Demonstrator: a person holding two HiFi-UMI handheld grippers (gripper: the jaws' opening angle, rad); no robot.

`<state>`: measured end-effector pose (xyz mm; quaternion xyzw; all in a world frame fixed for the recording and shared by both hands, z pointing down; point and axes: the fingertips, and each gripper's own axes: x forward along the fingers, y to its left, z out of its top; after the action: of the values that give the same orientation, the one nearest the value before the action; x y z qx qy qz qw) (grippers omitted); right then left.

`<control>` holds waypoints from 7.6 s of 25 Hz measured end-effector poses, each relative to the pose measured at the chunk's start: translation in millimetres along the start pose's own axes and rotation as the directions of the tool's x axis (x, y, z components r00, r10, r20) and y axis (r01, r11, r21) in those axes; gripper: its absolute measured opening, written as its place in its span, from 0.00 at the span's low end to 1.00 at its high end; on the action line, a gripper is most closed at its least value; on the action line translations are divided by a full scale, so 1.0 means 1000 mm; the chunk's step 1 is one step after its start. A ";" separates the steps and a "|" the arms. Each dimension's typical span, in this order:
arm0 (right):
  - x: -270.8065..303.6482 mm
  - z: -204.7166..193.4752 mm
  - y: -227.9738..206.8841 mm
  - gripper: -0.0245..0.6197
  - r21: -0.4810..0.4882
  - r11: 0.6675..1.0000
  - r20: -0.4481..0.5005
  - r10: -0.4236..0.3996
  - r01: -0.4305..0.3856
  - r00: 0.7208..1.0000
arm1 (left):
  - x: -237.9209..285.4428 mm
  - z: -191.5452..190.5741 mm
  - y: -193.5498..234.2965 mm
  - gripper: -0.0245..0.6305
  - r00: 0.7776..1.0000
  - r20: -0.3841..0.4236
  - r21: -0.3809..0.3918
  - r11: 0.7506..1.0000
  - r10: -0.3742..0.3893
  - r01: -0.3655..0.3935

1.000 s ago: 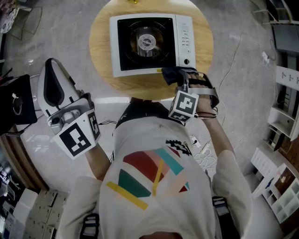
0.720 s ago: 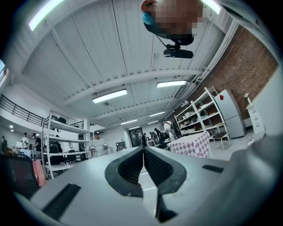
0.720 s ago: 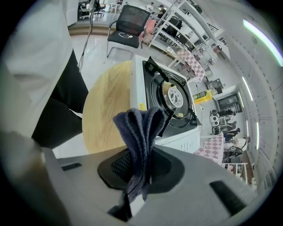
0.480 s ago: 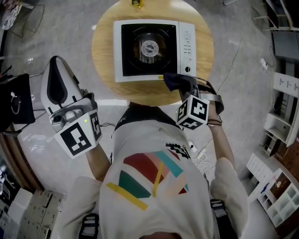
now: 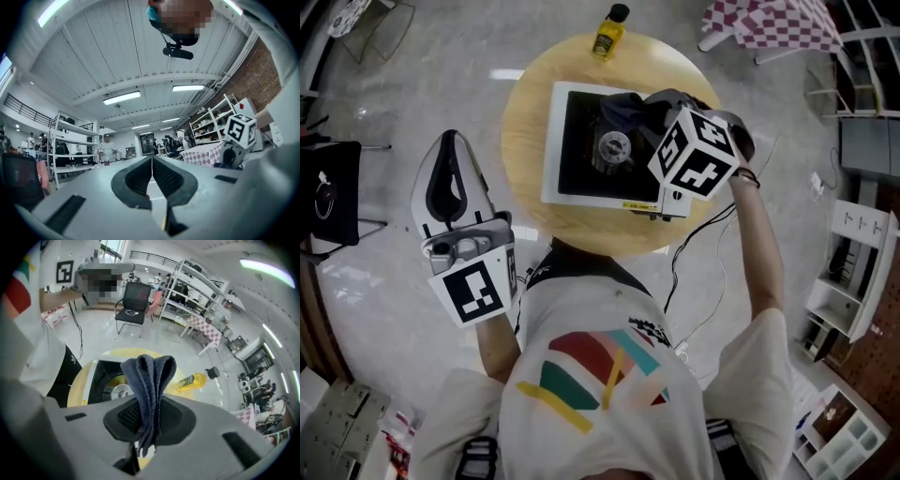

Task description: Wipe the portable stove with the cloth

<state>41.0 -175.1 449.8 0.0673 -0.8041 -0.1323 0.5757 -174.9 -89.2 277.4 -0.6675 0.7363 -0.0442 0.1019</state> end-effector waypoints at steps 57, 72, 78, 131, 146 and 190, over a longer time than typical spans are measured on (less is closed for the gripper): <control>0.086 -0.107 -0.044 0.09 0.167 0.833 -0.221 0.552 -0.527 0.804 | 0.032 -0.052 0.026 0.05 0.984 -0.162 0.113 0.992 0.075 -0.057; 0.071 -0.116 -0.050 0.09 0.122 0.872 -0.229 0.490 -0.474 0.841 | 0.021 -0.044 0.028 0.05 0.985 -0.148 0.160 0.985 0.087 -0.063; 0.034 0.011 -0.038 0.09 -0.414 0.833 -0.134 0.343 -0.367 0.930 | 0.009 -0.042 0.038 0.05 0.982 -0.134 0.140 0.984 0.130 -0.111; 0.125 0.104 0.064 0.09 -0.983 -0.153 -0.107 0.036 -0.101 0.994 | -0.120 -0.088 0.160 0.05 0.860 -0.216 0.077 0.886 0.462 -0.457; 0.150 0.096 -0.028 0.09 -0.981 -0.087 -0.158 -0.158 -0.174 0.975 | -0.117 -0.089 0.159 0.05 0.858 -0.217 0.080 0.884 0.466 -0.460; -0.062 0.109 -0.048 0.09 -0.274 0.876 0.355 -0.292 0.397 0.888 | -0.010 0.026 0.046 0.05 0.994 0.060 -0.001 0.996 0.094 -0.094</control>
<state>-43.5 -190.4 346.2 0.0899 -0.8224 -0.3786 0.4150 -213.3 -72.1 243.3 -0.6330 0.7635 -0.0199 0.1265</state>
